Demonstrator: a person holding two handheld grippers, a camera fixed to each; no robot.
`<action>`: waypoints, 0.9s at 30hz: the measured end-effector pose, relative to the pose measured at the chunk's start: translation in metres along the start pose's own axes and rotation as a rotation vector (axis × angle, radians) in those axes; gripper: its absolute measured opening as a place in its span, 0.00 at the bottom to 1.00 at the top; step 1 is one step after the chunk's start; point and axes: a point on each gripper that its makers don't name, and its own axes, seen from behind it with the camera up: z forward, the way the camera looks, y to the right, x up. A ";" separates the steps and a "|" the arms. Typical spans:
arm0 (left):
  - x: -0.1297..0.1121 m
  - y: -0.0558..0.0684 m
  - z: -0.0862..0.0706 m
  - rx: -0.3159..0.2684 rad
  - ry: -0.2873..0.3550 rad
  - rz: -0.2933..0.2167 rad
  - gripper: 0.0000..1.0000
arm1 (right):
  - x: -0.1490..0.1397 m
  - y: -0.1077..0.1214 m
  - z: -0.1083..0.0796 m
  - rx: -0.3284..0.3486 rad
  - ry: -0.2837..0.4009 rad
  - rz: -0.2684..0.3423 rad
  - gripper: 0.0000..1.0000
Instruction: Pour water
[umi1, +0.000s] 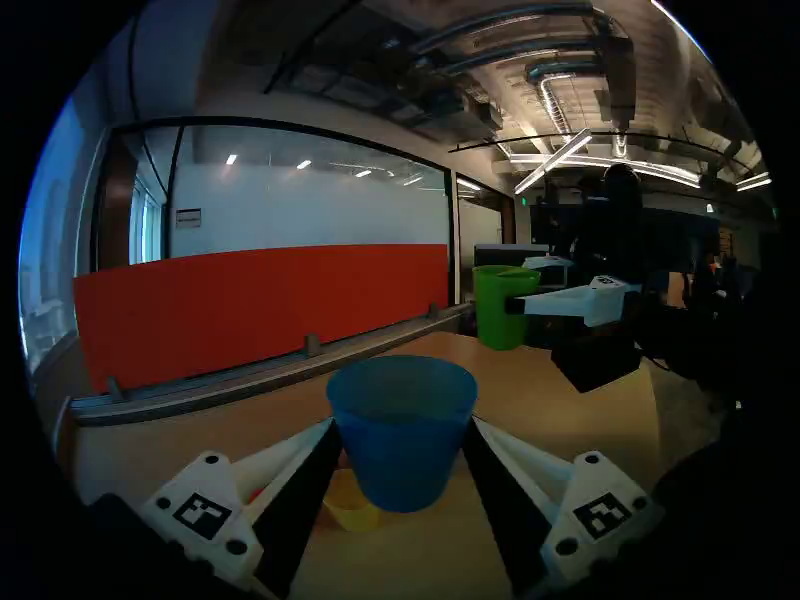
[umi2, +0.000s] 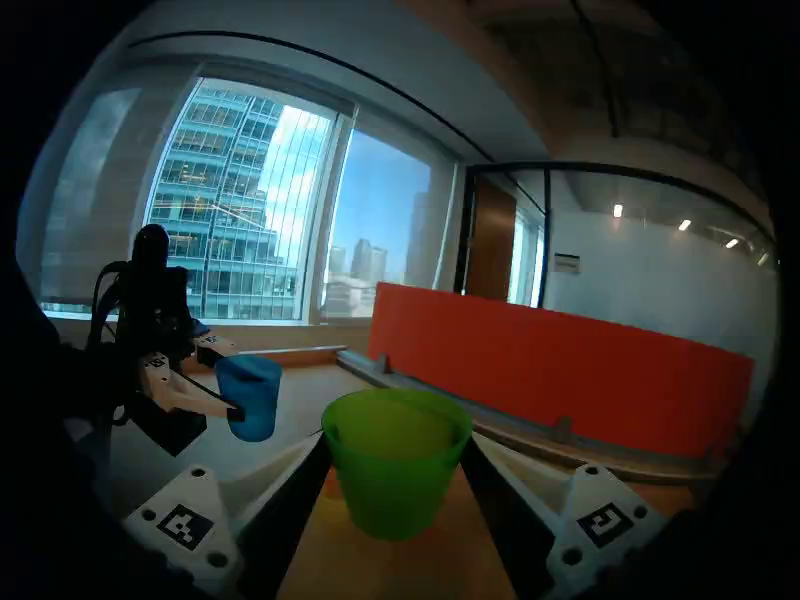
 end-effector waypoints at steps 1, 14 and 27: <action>0.000 0.001 0.000 -0.001 -0.001 0.000 0.81 | 0.002 -0.001 0.001 0.002 0.002 -0.011 0.90; -0.007 0.006 0.001 -0.015 -0.009 -0.002 0.81 | 0.014 -0.008 0.009 0.026 -0.008 -0.091 0.90; -0.005 0.005 0.000 -0.011 -0.007 -0.003 0.81 | 0.014 -0.007 0.009 0.027 -0.013 -0.094 0.90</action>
